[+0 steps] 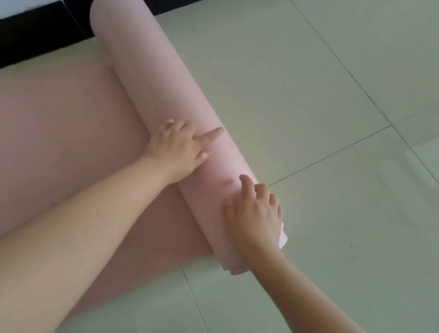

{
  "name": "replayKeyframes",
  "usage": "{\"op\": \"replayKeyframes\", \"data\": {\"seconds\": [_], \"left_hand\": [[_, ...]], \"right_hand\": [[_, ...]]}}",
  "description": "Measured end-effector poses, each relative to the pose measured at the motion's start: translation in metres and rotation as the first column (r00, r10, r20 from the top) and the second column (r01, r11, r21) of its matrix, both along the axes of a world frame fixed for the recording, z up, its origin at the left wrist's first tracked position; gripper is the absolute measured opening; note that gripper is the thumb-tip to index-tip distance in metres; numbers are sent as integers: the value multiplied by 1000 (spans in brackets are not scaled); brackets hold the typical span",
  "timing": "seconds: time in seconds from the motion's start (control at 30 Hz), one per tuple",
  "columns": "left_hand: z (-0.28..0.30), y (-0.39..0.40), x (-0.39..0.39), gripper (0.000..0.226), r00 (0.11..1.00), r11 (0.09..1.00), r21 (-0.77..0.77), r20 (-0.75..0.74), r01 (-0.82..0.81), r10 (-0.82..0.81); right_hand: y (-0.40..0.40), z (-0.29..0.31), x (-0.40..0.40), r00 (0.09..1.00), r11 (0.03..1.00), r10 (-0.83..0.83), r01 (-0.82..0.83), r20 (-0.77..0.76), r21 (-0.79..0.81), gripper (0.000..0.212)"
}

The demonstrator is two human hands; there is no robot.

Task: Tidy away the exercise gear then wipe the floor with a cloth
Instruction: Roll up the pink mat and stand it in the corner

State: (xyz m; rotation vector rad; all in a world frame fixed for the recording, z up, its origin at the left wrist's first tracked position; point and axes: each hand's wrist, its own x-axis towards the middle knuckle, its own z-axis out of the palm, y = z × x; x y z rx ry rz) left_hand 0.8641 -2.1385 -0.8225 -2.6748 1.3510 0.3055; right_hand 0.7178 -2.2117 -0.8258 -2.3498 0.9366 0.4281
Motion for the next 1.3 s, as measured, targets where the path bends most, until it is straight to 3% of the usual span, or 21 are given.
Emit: {"op": "replayKeyframes", "data": {"seconds": [0.03,0.13,0.2,0.27,0.37,0.47,0.53,0.63,0.73,0.83,0.93,1.0,1.03,1.23,1.3], "left_hand": [[-4,6,-2,46,999,997,62,-7,-50,50],[-4,28,-10,44,996,996,-3,36,-87,87],[-2,41,-16,39,997,996,47,1,-82,82],[4,50,-18,39,986,974,163,-42,-155,164],[10,68,-22,47,974,950,216,12,-224,227],[8,103,-26,45,970,925,295,28,-239,242],[2,128,-26,40,974,958,182,76,-222,211],[-10,156,-22,34,998,997,24,21,-68,67],[-13,191,-11,33,988,984,-162,148,78,-54],[-11,231,-1,42,993,995,-56,87,80,-75],[-8,271,2,38,985,978,-122,46,169,-165],[-7,300,4,37,975,961,-175,96,215,-201],[-6,313,4,34,978,965,-162,40,208,-204],[-8,385,10,47,990,997,-71,-141,-6,-4],[-4,406,13,41,993,997,-65,-117,-32,24]], "right_hand": [[6,0,1,1000,1000,-25,25,6,1,46],[15,-4,2,997,997,-76,76,21,8,31],[27,-7,-2,999,998,-47,47,-10,33,27],[46,-4,-6,1000,994,9,-8,-14,105,28],[71,3,-8,994,990,84,-92,74,111,40],[78,9,-1,996,995,24,-33,89,99,48],[81,4,4,1000,999,6,-7,15,36,43],[102,-1,10,993,985,-19,38,-113,169,49],[130,5,17,998,984,-34,43,-56,171,44],[167,13,23,999,995,33,-29,-43,93,39],[212,17,29,995,997,77,-76,-66,5,14],[241,21,30,997,998,51,-53,-51,-37,6],[257,24,30,998,999,30,-31,-49,-20,3],[341,47,38,989,995,32,-18,-142,99,27],[355,50,55,989,999,51,-49,-138,20,30]]}}
